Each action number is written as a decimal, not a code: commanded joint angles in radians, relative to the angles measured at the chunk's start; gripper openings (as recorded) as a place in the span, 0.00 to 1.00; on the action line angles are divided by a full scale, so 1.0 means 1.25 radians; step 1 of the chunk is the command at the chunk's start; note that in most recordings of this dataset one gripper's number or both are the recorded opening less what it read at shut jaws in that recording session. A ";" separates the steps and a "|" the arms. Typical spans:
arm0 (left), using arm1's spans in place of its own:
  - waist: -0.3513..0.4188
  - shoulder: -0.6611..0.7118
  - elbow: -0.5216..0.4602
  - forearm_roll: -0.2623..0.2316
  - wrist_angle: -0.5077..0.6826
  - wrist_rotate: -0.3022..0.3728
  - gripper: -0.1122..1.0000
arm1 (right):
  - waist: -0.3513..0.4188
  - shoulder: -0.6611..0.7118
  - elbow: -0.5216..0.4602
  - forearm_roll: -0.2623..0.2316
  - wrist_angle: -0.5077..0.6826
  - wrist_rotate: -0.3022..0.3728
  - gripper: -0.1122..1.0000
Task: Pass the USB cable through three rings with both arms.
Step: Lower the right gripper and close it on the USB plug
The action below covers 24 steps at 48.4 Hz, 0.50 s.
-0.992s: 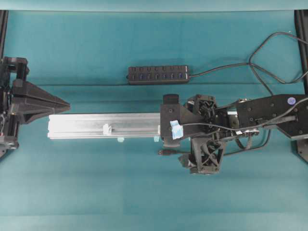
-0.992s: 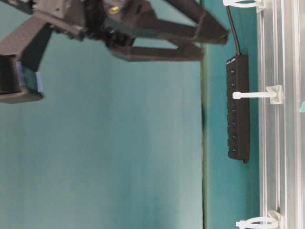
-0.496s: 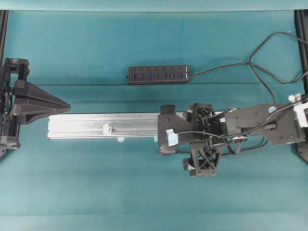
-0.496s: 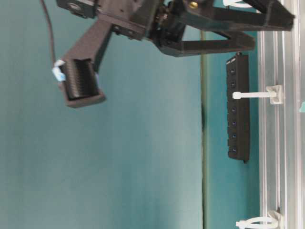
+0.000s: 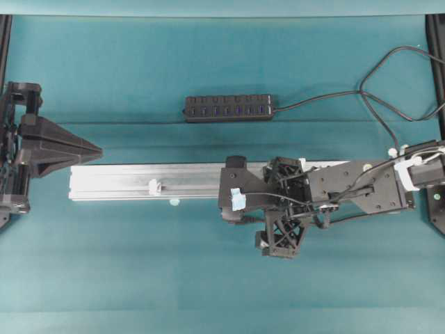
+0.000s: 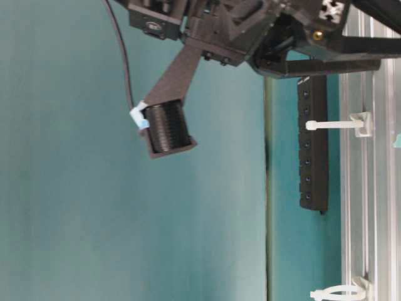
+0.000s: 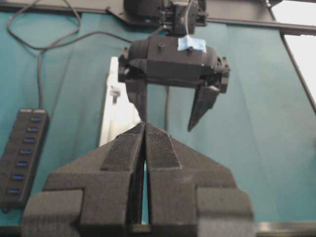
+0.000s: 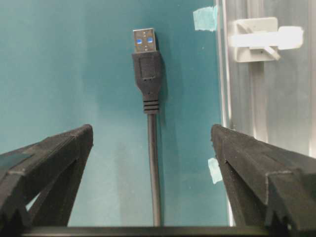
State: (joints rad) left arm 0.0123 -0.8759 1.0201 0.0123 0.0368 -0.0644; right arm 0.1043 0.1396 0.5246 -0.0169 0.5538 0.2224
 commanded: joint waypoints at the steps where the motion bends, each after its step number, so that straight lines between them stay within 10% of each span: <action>1: 0.002 0.002 -0.017 0.002 -0.004 0.001 0.13 | 0.000 0.000 0.004 0.000 -0.009 0.009 0.72; 24: 0.001 0.004 -0.012 0.001 -0.002 0.001 0.13 | -0.002 0.036 0.006 -0.009 -0.031 0.002 0.72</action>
State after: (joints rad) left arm 0.0138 -0.8759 1.0201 0.0123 0.0368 -0.0644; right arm 0.1043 0.1825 0.5446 -0.0215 0.5216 0.2240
